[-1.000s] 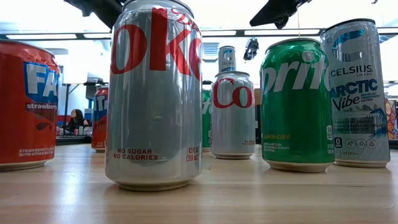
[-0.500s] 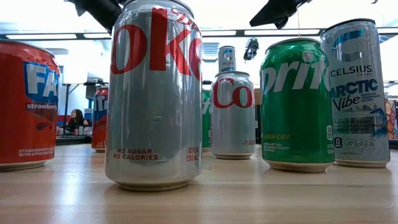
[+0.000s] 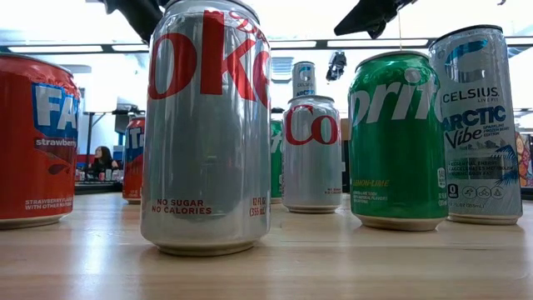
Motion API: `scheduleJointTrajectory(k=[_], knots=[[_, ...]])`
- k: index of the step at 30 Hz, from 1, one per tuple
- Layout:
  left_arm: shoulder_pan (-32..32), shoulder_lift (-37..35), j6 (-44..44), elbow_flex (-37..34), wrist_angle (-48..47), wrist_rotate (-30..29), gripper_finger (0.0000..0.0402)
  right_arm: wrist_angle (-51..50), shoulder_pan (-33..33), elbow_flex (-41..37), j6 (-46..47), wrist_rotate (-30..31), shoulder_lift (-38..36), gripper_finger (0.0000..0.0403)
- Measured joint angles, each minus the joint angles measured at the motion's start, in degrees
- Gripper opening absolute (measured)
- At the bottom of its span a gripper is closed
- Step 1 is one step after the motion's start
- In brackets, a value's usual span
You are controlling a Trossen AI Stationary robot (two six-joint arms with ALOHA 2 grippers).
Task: Place canned beverage on shelf
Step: Put the center orange soda can on the shelf
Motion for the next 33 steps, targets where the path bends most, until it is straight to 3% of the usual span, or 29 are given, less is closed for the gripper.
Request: scheduleJointTrajectory(k=[14, 21, 33], knots=[[1.6, 0.3, -1.4, -0.1, 1.9, 0.2, 0.0000, 0.0, 0.0, 0.0, 0.1, 0.0, 0.0, 0.0009], [1.5, 0.7, -0.9, -0.1, 2.3, 13.0, 0.0000, 0.1, 0.0, 0.0, 0.6, 0.0, 0.0, 0.0009], [1.7, 4.3, -0.1, -0.1, 7.6, 3.8, 0.0000, 0.5, 0.0, 0.0, 1.2, 0.0, 0.0, 0.0009]])
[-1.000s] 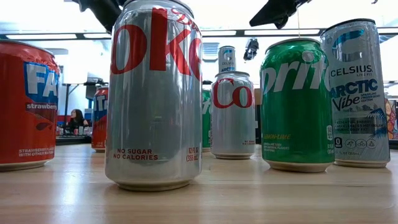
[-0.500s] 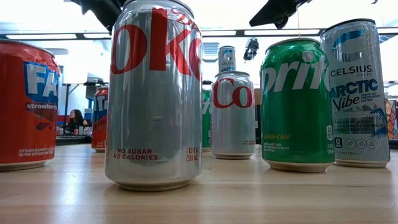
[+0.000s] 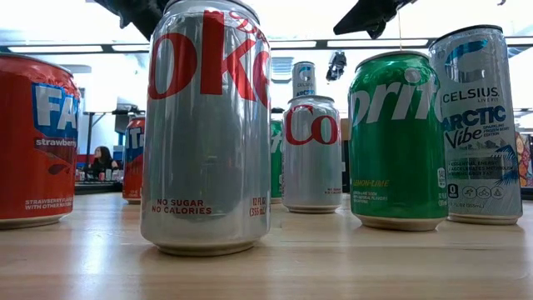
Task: Place canned beverage on shelf
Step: Put the center orange soda can on the shelf
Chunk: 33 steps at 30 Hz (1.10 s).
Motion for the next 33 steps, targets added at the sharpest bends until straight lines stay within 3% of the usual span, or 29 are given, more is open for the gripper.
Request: scheduleJointTrajectory(k=[16, 26, 33], knots=[[-1.5, -0.3, -3.0, 0.0, 2.3, -3.1, 0.0000, 0.0, 0.0, 0.0, -0.2, 0.0, 0.0, 0.0009], [-5.5, -3.5, 4.0, 0.0, 2.6, 1.8, 0.0000, 2.9, 0.0, 0.0, 3.4, 0.1, 0.8, 0.0009], [-5.6, -8.2, 10.2, 0.0, 2.8, 10.7, 0.0000, 3.7, 0.0, 0.0, 5.6, 0.0, 4.6, 0.0009]])
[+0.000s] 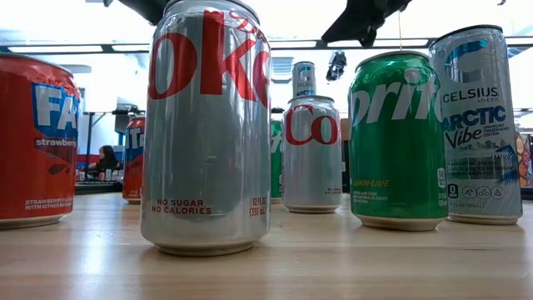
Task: Place canned beverage on shelf
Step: Put the center orange soda can on the shelf
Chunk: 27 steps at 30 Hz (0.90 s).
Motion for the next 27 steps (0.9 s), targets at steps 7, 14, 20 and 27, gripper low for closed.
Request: scheduleJointTrajectory(k=[7, 14, 20, 27], knots=[[0.4, -4.0, 5.8, -1.5, 2.9, 3.5, 0.0000, 0.6, 0.1, 0.0, 1.5, 0.0, 3.5, 0.0009], [2.9, -6.5, 9.0, -3.4, 5.5, 6.1, 0.0000, 2.1, 0.2, 0.0, 3.1, 0.0, 5.2, 0.0009], [6.8, -6.5, 10.8, -3.4, 7.2, 7.8, 0.0000, 3.4, 0.7, 0.0, 3.3, -0.1, 5.2, 0.0009], [10.3, -6.4, 10.8, -3.4, 9.1, 8.5, 0.0000, 3.6, 0.6, 0.0, 3.3, -0.1, 5.4, 0.0009]])
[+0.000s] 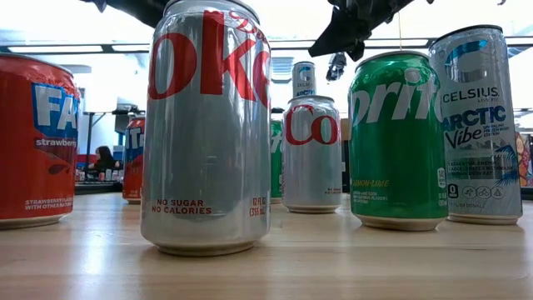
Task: Place canned beverage on shelf
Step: Put the center orange soda can on the shelf
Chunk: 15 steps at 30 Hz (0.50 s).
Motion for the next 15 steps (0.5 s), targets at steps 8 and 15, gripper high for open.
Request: scheduleJointTrajectory(k=[8, 15], knots=[[3.5, 2.3, 0.6, 0.0, 1.9, 0.0, 0.0000, 0.1, 0.0, 0.0, 0.0, 0.0, 0.1, 0.0009], [6.8, 4.1, 0.6, 0.0, 2.2, -0.3, 0.0000, 0.0, 0.0, 0.0, 0.0, 0.0, 0.2, 0.0009]])
